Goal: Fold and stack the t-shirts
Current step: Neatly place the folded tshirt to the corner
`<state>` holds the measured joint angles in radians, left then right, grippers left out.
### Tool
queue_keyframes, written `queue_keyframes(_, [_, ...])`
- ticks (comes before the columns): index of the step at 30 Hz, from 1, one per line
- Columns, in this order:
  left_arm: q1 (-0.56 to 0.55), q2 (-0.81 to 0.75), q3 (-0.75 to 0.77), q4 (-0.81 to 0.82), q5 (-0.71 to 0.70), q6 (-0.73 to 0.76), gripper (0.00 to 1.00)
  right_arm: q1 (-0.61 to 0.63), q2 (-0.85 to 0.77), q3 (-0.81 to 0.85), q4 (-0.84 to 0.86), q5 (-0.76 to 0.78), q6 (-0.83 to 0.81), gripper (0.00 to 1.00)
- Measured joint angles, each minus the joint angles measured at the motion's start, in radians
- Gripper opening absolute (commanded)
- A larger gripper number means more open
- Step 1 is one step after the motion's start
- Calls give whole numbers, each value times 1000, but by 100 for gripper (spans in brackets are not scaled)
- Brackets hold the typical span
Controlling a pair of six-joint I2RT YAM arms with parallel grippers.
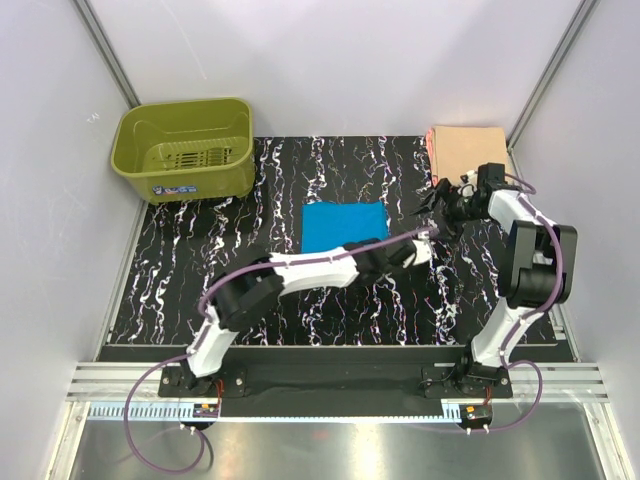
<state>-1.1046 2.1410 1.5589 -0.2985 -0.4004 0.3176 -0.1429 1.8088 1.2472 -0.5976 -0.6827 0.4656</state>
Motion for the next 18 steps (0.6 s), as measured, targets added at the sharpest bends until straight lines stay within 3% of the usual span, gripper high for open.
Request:
queue_keyframes(8, [53,-196,-32,-19,43,-40,0,80,151,79,108,-123,56,100])
queue_keyframes(18, [56,-229,-64,-53,78,-54,0,158,256,156,147,-171,108,97])
